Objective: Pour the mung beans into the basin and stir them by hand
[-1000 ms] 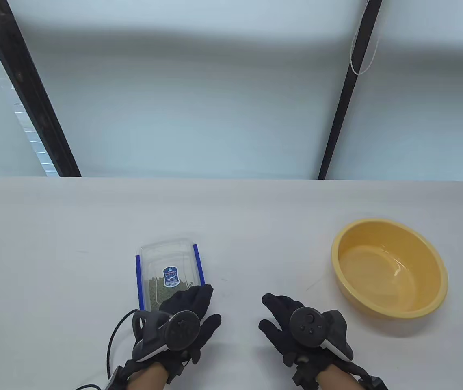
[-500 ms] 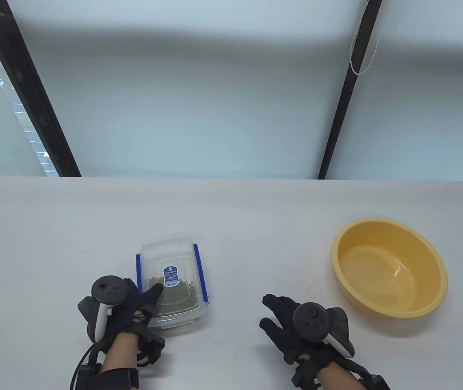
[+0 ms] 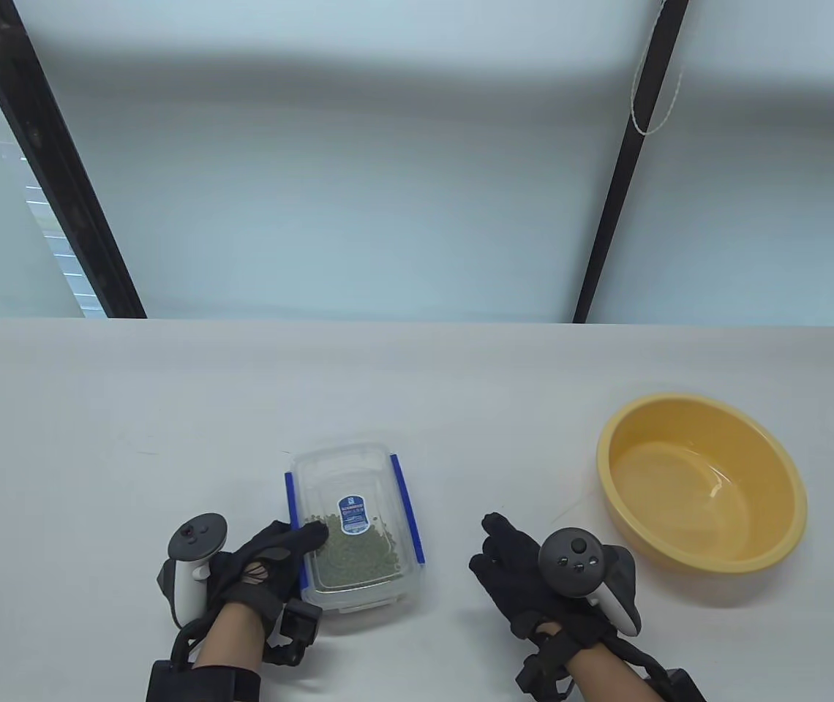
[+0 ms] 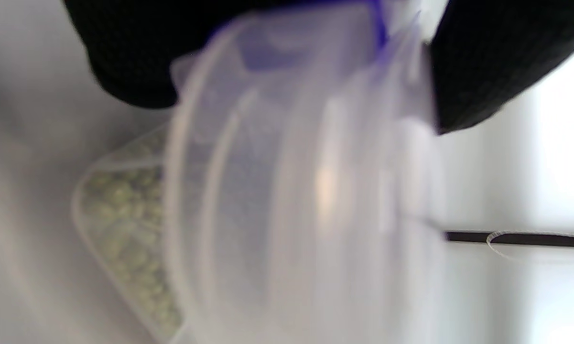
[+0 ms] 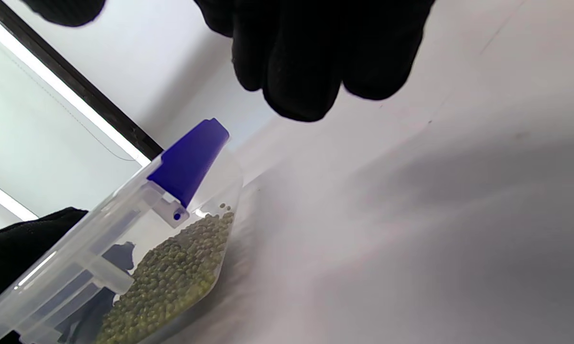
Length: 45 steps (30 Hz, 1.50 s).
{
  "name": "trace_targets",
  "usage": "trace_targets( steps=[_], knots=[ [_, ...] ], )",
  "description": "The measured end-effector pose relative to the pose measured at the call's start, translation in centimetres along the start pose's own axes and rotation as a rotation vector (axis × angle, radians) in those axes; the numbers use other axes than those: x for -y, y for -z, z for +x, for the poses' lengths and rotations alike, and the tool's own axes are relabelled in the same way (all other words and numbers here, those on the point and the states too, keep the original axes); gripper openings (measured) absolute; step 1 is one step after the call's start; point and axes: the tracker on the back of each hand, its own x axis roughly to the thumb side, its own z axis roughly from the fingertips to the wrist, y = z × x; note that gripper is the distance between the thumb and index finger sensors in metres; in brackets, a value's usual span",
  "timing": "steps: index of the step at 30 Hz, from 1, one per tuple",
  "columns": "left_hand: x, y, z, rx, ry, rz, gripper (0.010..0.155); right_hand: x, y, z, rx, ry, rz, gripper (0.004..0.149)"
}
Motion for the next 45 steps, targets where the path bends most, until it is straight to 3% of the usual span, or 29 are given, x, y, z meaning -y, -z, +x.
trace_targets(
  steps=[4, 8, 11, 14, 15, 17, 21, 25, 28, 31, 33, 35, 37, 42, 45],
  knots=[
    [3.3, -1.3, 1.5, 0.084, 0.014, -0.135, 0.073, -0.3, 0.2, -0.7, -0.052, 0.143, 0.083, 0.087],
    [5.9, -3.0, 2.5, 0.156, 0.117, -0.205, 0.073, -0.7, 0.3, -0.6, -0.073, 0.310, 0.193, 0.084],
    [6.2, -2.9, 2.4, 0.168, 0.153, -0.196, 0.073, -0.5, 0.2, -0.8, -0.074, 0.290, 0.138, 0.076],
    [6.0, -2.8, 2.5, 0.169, 0.116, -0.209, 0.073, -0.4, 0.1, -0.8, -0.098, 0.399, 0.151, 0.071],
    [5.7, -2.9, 2.4, 0.166, 0.125, -0.191, 0.074, -0.2, -0.1, -1.4, -0.131, 0.450, 0.107, 0.064],
    [5.9, -2.9, 2.5, 0.169, 0.064, -0.229, 0.074, -0.3, 0.1, -1.6, -0.154, 0.615, 0.151, 0.062],
    [6.3, -3.4, 2.6, 0.176, 0.161, -0.170, 0.072, -0.5, 0.0, -1.5, -0.206, 0.335, -0.009, 0.064],
    [6.1, -3.4, 2.6, 0.186, 0.053, -0.197, 0.067, -0.8, 0.3, -1.9, -0.221, 0.448, 0.057, 0.066],
    [5.7, -3.4, 2.6, 0.203, 0.071, -0.161, 0.063, -0.7, 0.2, -2.1, -0.212, 0.405, 0.019, 0.064],
    [5.5, -3.2, 2.8, 0.199, -0.032, -0.200, 0.057, -0.8, 0.3, -2.5, -0.213, 0.545, 0.094, 0.063],
    [5.0, -3.5, 3.4, 0.205, 0.089, -0.130, 0.059, -0.7, 0.3, -2.6, -0.208, 0.533, 0.084, 0.063],
    [4.3, -4.1, 4.2, 0.237, 0.322, -0.014, 0.065, -0.7, 0.2, -2.6, -0.209, 0.521, 0.074, 0.062],
    [4.0, -4.6, 4.8, 0.366, 0.454, 0.067, 0.071, -0.7, 0.2, -2.7, -0.212, 0.525, 0.069, 0.062],
    [6.4, -4.8, 4.4, 0.416, 0.334, -0.120, 0.082, -0.8, 0.1, -2.6, -0.204, 0.528, 0.079, 0.062],
    [8.0, -5.4, 4.8, 0.493, 0.480, -0.113, 0.093, -0.9, 0.0, -2.7, -0.224, 0.465, 0.041, 0.062]
  ],
)
